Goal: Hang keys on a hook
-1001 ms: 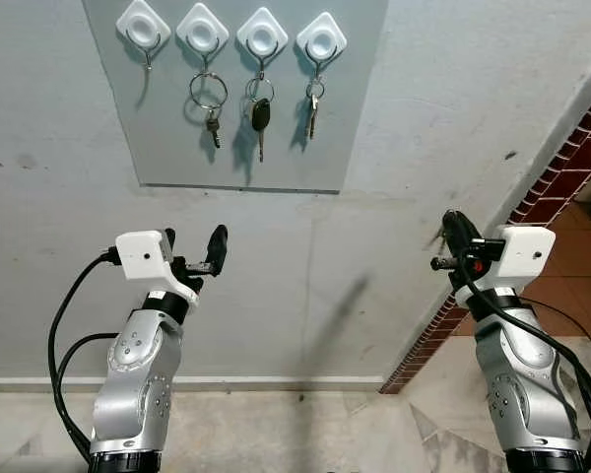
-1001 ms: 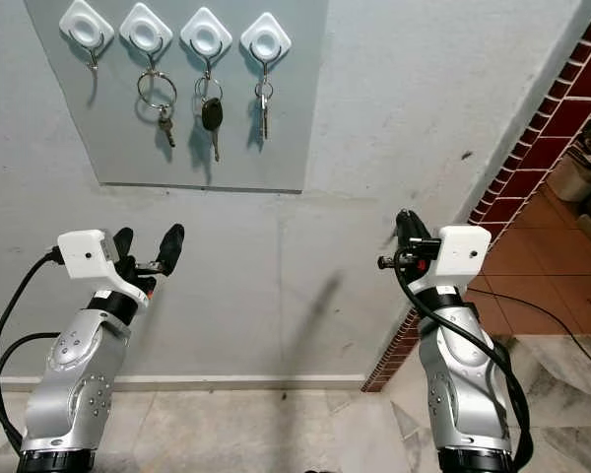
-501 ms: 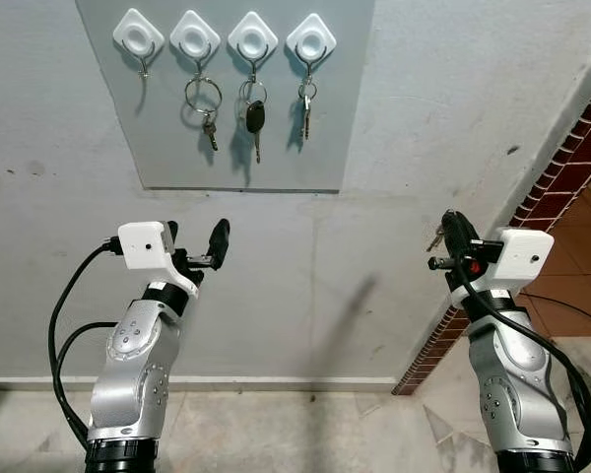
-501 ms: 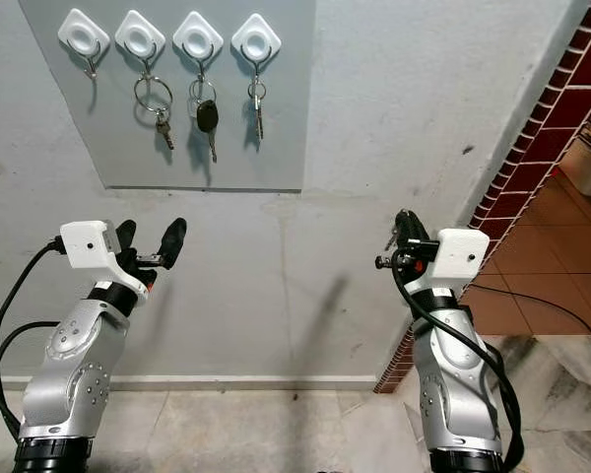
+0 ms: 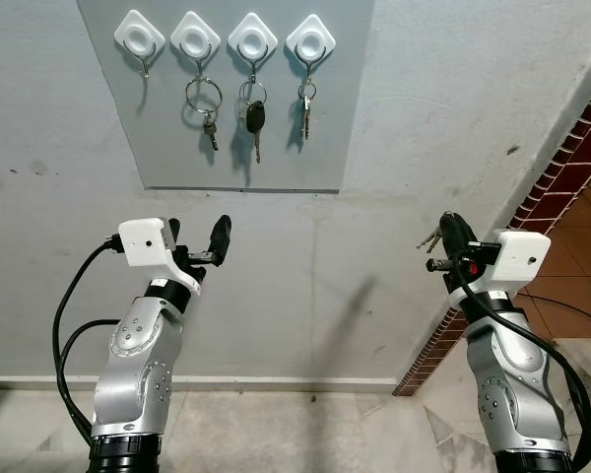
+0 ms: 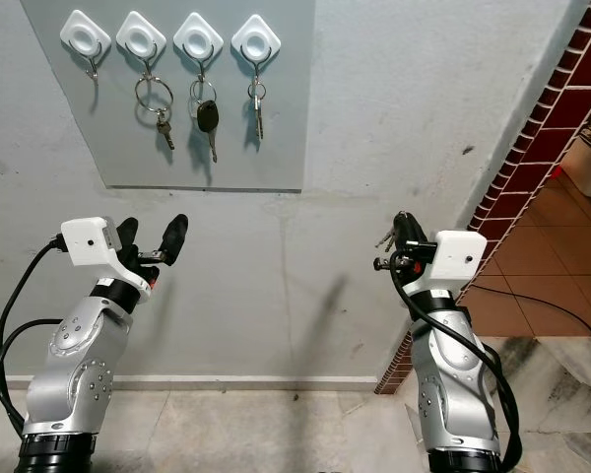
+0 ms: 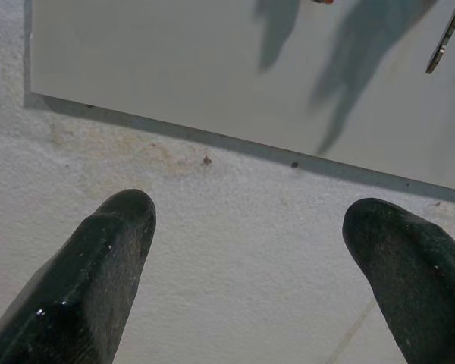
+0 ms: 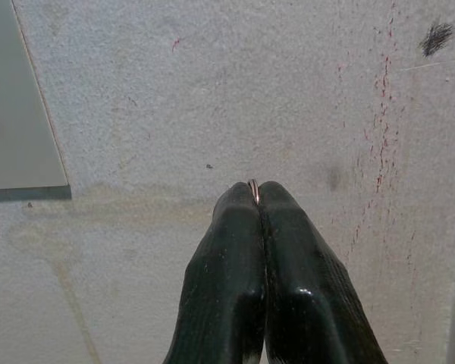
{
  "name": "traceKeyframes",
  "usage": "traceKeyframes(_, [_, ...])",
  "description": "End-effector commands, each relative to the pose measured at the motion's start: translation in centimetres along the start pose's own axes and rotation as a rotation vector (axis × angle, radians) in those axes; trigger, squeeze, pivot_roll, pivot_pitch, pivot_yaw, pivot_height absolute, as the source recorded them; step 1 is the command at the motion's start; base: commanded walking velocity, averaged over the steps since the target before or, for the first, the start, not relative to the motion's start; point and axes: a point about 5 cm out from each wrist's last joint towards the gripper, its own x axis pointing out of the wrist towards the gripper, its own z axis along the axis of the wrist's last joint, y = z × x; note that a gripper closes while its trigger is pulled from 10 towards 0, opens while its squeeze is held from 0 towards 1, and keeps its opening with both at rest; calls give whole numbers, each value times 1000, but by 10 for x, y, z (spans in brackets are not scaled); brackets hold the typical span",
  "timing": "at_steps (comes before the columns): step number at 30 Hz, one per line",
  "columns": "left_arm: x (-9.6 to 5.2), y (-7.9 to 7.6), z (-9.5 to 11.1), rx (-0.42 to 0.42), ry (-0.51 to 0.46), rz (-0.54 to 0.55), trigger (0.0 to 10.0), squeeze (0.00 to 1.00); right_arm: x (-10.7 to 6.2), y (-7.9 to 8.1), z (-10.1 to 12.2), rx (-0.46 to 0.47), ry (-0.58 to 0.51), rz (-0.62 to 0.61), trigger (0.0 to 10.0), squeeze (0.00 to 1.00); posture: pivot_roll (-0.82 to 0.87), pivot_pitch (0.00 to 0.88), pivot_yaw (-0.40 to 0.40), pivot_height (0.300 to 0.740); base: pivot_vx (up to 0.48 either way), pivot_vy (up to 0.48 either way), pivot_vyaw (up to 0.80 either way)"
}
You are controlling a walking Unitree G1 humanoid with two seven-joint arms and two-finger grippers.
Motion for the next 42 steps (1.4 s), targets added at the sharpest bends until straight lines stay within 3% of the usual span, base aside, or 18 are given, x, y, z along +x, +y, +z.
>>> traceKeyframes(1, [-1, 1, -3, -5, 16, 7, 10000, 0, 2, -1, 2, -9, -10, 8, 10000, 0, 26, 31, -4, 740, 0, 247, 0])
traceKeyframes(42, [-3, 1, -5, -12, 20, 15, 10000, 0, 0, -2, 3, -14, -8, 12, 10000, 0, 21, 42, -8, 740, 0, 311, 0])
